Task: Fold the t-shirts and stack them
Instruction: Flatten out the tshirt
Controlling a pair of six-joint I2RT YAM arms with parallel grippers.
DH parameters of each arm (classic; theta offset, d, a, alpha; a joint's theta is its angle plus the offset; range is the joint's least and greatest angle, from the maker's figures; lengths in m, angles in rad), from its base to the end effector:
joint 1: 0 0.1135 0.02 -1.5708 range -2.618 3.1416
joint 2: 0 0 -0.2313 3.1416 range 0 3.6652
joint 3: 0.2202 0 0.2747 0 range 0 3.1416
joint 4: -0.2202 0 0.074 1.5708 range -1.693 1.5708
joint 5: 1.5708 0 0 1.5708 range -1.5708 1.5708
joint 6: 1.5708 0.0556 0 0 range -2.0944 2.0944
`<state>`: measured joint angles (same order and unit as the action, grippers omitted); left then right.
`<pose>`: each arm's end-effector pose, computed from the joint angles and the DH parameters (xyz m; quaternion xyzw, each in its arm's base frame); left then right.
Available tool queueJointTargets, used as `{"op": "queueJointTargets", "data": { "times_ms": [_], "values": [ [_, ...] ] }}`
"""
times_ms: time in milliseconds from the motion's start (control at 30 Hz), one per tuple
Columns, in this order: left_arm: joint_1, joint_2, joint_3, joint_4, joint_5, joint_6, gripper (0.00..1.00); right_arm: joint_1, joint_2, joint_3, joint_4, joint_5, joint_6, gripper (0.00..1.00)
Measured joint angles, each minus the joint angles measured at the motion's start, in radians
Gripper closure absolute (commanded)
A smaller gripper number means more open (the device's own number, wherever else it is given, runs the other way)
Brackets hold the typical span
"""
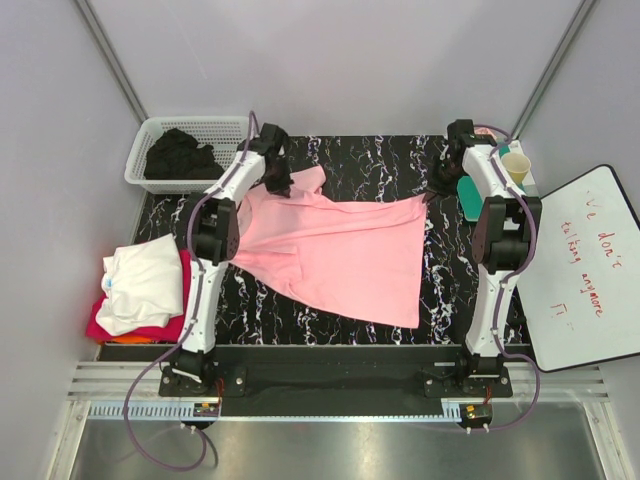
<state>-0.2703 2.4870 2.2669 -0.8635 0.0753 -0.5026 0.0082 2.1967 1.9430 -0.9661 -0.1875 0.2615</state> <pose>0.5181 -0.1479 0.1400 -0.1034 0.9643 -0.1247 0.2095 0.4742 0.0143 0.1710 0.1076 0.9745 0.1147 0.1599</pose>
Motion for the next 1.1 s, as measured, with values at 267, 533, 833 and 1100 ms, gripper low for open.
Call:
{"op": "queueJointTargets", "data": {
  "times_ms": [267, 533, 833, 1100],
  "values": [
    [0.047, -0.044, -0.135, 0.003, 0.005, -0.006, 1.0, 0.0, 0.057, 0.032, 0.003, -0.019, 0.0, 1.0],
    [0.022, -0.125, -0.272, 0.008, 0.009, -0.014, 1.0, 0.0, 0.076, 0.05, 0.002, -0.039, 0.001, 1.0],
    [0.009, -0.357, -0.645, -0.045, -0.024, -0.027, 1.0, 0.0, 0.079, 0.062, 0.003, -0.044, 0.001, 1.0],
    [0.009, -0.443, -0.735, -0.098, -0.033, -0.027, 0.97, 0.0, 0.104, 0.068, 0.002, -0.069, 0.006, 1.0]
  ]
}}
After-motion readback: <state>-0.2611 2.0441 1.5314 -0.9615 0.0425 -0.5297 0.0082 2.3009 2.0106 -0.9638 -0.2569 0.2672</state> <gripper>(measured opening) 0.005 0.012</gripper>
